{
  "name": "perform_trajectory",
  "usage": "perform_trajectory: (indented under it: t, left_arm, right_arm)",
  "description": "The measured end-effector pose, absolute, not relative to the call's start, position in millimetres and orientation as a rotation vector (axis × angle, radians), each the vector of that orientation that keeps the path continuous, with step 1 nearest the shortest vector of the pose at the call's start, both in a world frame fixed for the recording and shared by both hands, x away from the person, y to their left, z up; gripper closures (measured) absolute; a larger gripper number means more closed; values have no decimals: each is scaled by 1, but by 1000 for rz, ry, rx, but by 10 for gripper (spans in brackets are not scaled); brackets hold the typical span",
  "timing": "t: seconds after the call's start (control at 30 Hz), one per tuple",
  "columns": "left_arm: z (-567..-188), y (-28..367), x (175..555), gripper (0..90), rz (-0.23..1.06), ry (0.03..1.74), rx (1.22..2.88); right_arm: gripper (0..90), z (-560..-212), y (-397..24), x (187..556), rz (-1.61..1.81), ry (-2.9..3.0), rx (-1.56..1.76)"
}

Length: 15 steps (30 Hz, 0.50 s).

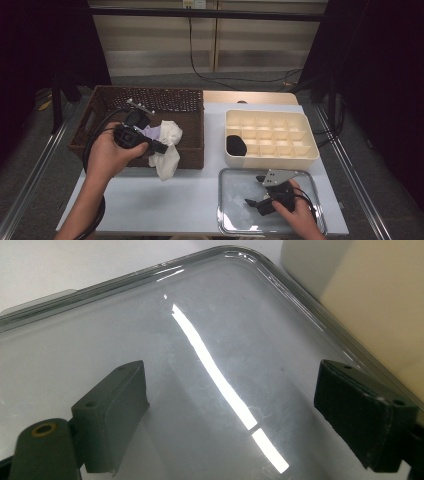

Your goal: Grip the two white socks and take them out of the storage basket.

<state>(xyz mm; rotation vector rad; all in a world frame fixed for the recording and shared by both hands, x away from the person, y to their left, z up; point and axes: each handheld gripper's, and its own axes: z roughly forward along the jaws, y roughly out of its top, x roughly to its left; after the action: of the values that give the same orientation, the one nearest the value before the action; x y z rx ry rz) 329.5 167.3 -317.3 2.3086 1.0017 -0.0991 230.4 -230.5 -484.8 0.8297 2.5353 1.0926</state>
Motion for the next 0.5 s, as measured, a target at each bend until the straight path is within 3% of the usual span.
perform_trajectory:
  t: [0.2, 0.5]
  left_arm:
    - [-332, 165, 323, 788, -121, 983, 2305]
    - [-343, 157, 316, 615, -65, 932, 2307]
  right_arm:
    - [130, -485, -231, 230, 1093, 2535, 830]
    - [130, -485, -230, 230, 1093, 2535, 830]
